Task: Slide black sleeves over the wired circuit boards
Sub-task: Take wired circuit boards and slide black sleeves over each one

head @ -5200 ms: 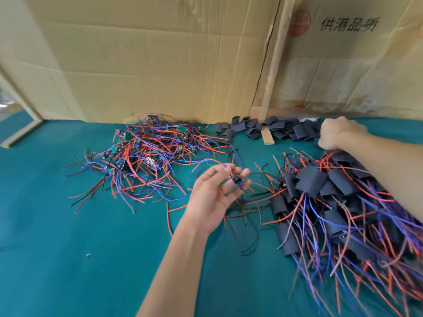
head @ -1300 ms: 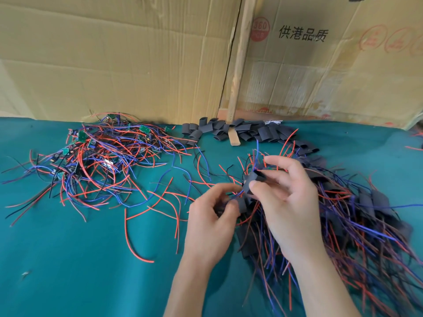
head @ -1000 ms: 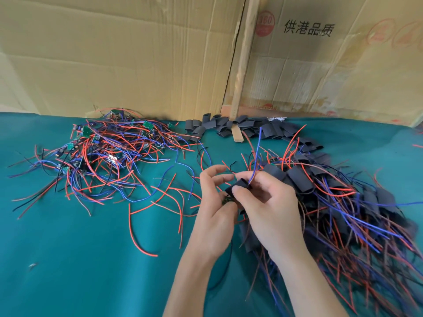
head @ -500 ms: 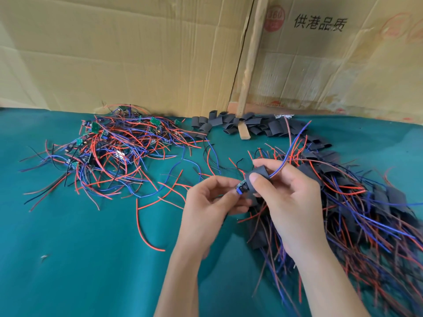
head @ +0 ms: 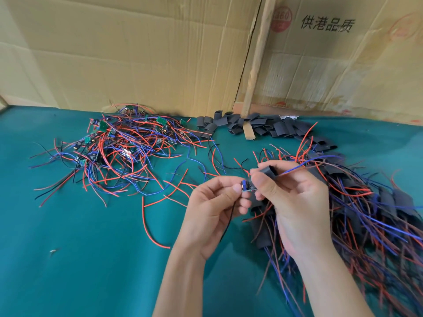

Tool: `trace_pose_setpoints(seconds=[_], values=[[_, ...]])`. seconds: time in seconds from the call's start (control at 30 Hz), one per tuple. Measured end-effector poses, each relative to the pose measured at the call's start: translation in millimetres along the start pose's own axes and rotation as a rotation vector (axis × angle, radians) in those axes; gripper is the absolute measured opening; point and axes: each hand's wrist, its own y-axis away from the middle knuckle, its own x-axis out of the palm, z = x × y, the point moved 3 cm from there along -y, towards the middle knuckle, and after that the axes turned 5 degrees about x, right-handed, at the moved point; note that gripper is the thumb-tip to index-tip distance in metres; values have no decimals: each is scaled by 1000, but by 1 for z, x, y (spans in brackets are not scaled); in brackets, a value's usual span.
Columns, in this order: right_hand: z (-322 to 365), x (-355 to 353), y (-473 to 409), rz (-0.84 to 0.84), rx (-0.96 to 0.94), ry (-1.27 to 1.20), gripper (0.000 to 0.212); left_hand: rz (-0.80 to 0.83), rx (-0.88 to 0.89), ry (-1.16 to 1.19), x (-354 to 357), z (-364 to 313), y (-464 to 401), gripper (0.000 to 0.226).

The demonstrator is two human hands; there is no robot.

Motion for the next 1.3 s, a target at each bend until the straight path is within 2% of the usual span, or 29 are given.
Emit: trace_pose_setpoints(seconds=[0.1, 0.37, 0.53, 0.63, 0.77, 0.8, 0.9, 0.97, 1.07, 1.13, 1.2, 1.23, 1.3], values=[[-2, 3, 0, -12, 64, -98, 27, 6, -36, 61, 1, 2, 1, 7], [-5, 2, 1, 49, 68, -82, 38, -61, -82, 105, 0, 7, -1, 7], [-14, 4, 0, 40, 109, -44, 31, -9, -94, 12, 7, 9, 0, 14], [-20, 3, 0, -20, 131, 28, 28, -54, -38, -114, 8, 9, 0, 17], [-23, 4, 0, -34, 183, 45, 56, -147, 88, -223, 13, 3, -2, 20], [-24, 6, -1, -11, 204, 26, 55, -188, 124, -244, 14, -1, -4, 21], [-33, 17, 3, 142, 314, -209, 22, -298, 212, -333, 27, -15, -19, 14], [-45, 22, 5, 159, 414, -341, 27, -298, 242, -333, 50, -23, -37, 12], [-67, 25, 3, 110, 553, -107, 31, -210, 209, -368, 93, -19, -60, 21], [-76, 30, 5, 153, 532, 77, 27, 23, 146, -727, 113, -11, -67, 30], [-81, 30, 10, 190, 404, 313, 23, 216, 130, -1162, 113, -5, -65, 39], [-82, 30, 14, 205, 328, 440, 18, 233, 136, -1257, 107, -7, -62, 42], [-81, 33, 20, 208, 191, 689, 10, 132, 160, -1303, 82, -25, -59, 40]])
